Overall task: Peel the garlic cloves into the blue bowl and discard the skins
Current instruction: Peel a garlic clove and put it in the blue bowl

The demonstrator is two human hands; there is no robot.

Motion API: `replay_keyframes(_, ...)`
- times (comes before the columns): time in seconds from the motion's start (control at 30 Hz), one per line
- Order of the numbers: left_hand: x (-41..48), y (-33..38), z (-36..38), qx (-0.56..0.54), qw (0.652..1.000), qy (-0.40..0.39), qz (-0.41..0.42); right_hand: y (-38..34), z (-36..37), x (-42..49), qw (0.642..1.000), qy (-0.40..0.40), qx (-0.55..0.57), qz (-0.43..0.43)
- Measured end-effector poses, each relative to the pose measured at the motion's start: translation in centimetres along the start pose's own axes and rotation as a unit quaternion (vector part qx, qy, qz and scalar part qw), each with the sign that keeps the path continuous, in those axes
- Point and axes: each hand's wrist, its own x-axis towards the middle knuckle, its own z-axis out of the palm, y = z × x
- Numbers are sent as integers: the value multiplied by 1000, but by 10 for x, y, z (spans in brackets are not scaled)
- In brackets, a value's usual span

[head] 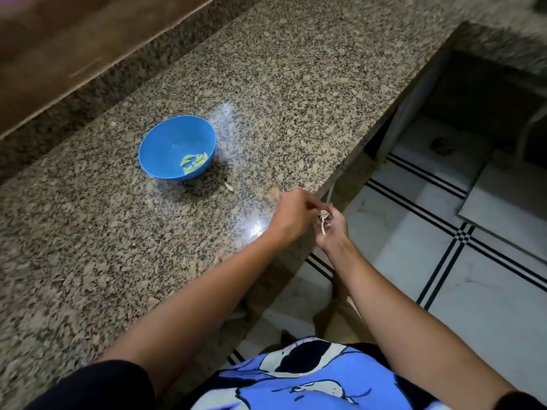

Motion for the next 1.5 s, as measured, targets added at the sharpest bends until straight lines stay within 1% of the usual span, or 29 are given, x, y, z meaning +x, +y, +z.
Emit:
replay_keyframes(0.1, -9, 15, 22, 137, 986, -70, 66, -4, -3, -5, 999, -14, -29, 26)
replay_keyframes(0.17, -8, 18, 35, 188, 975, -66, 102, -10, -2, -15, 999, -36, -40, 8)
replay_keyframes(0.2, -7, 19, 39, 185, 975, -47, 114, -11, -4, -15, 998, -60, -23, 7)
replay_keyframes(0.27, -5, 21, 37, 161, 979, 7, 122, -13, 2, -22, 998, -64, -11, -9)
replay_keyframes(0.3, -3, 21, 32, 146, 981, 36, 122, -13, 4, -23, 998, -64, -16, 1)
replay_keyframes(0.33, -3, 20, 25, 117, 984, 60, 120, -14, 6, -22, 998, -56, -7, 15)
replay_keyframes(0.37, -3, 15, 16, 73, 987, 80, 118, -15, 7, -19, 998, -49, 29, 35)
replay_keyframes(0.4, 0, 9, 8, 29, 988, 99, 115, -20, 7, -10, 997, -39, 62, 36)
replay_keyframes(0.43, 2, -4, 1, 10, 987, 113, 114, -23, 7, -3, 995, -27, 88, 31)
replay_keyframes(0.47, 3, -20, -4, 31, 986, 121, 108, -26, 7, 2, 994, -19, 102, 25)
replay_keyframes(0.5, 4, -39, -6, 82, 986, 113, 94, -29, 5, 8, 992, -20, 121, 23)
replay_keyframes(0.57, 11, -68, -4, 189, 979, 44, 56, -40, 6, 14, 989, -25, 144, 20)
replay_keyframes(0.63, 35, -73, -1, 232, 971, -3, 58, -48, 8, 21, 990, -23, 136, 15)
replay_keyframes(0.7, 73, -55, 6, 245, 966, -29, 72, -56, 9, 26, 991, -23, 129, 14)
replay_keyframes(0.8, 137, -26, 19, 245, 965, -49, 84, -68, 8, 39, 991, -19, 126, 30)
replay_keyframes(0.87, 164, -15, 27, 240, 959, -82, 126, -74, 8, 44, 992, -14, 115, 38)
replay_keyframes(0.93, 168, -9, 27, 218, 958, -91, 165, -77, 8, 46, 993, -17, 108, 42)
replay_keyframes(1.07, 121, -28, 15, 181, 961, -68, 196, -69, 6, 45, 991, -31, 117, 57)
replay_keyframes(1.17, 77, -51, 4, 191, 958, -42, 210, -55, 3, 39, 992, -30, 103, 68)
replay_keyframes(1.27, 59, -59, -5, 206, 948, -27, 243, -43, -1, 30, 993, -37, 88, 69)
replay_keyframes(1.33, 62, -47, -10, 183, 955, -10, 233, -38, -2, 23, 993, -42, 82, 68)
replay_keyframes(1.43, 82, -25, -11, 120, 983, 33, 138, -36, -4, 15, 993, -52, 84, 58)
replay_keyframes(1.5, 95, -16, -3, 141, 981, 8, 133, -37, -6, 11, 994, -54, 81, 52)
